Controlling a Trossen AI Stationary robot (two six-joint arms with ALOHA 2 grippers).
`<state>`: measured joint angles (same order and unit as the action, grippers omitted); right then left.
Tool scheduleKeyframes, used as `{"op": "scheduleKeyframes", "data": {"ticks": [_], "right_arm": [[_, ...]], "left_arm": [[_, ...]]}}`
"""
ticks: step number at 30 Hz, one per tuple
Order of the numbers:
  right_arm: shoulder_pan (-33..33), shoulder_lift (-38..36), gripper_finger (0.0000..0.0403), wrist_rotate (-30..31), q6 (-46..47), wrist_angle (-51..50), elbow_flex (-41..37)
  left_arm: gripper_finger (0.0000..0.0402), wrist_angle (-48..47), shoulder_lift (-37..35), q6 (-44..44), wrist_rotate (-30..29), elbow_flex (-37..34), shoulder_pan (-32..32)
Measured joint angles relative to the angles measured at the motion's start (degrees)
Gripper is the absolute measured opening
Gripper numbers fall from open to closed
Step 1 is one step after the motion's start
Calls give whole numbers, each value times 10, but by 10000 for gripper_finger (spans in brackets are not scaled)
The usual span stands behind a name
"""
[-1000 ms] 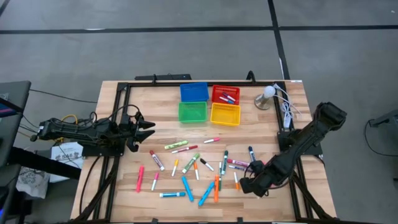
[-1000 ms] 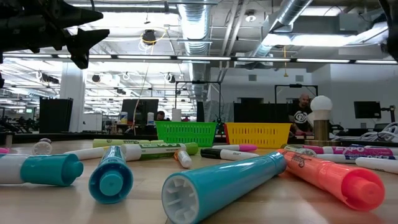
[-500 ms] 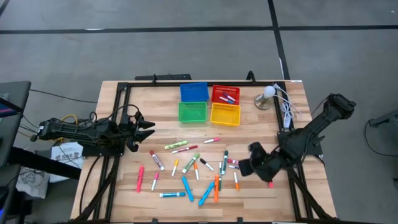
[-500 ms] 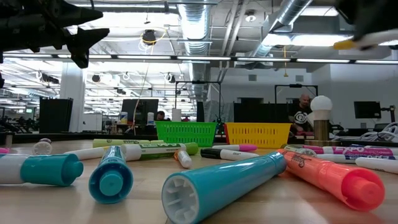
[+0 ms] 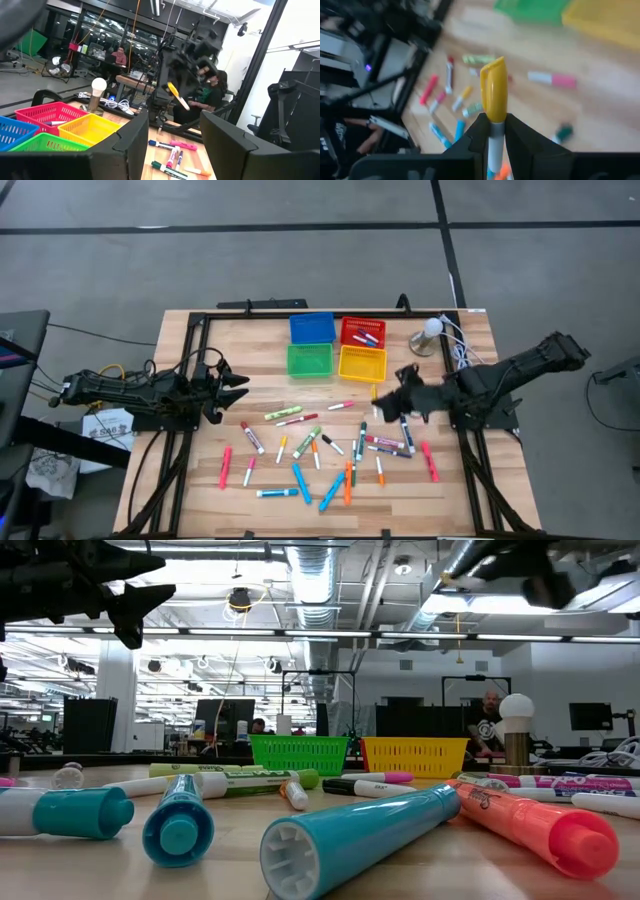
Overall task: Pick & Place Markers
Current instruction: Put the right yellow highlighter into the red bin
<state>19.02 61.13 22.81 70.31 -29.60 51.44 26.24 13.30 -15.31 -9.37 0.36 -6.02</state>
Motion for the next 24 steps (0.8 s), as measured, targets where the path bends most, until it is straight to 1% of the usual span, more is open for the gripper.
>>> {"op": "scheduleKeyframes", "data": {"ticks": [3,6,12,18,20,24], "right_arm": [[-50,-21,38,-2,-70,24,0],[-108,-36,40,-2,-132,27,0],[-235,-42,37,-6,-244,27,0],[-341,-28,43,-46,-348,41,1],[-368,-19,41,-49,-378,39,0],[-409,10,40,-57,-435,66,0]], "left_arm": [[177,0,0,0,0,0,0],[177,0,0,0,0,0,0],[177,4,0,0,0,0,0],[177,6,0,0,0,0,0],[177,8,0,0,1,0,0],[177,9,0,0,0,0,0]]}}
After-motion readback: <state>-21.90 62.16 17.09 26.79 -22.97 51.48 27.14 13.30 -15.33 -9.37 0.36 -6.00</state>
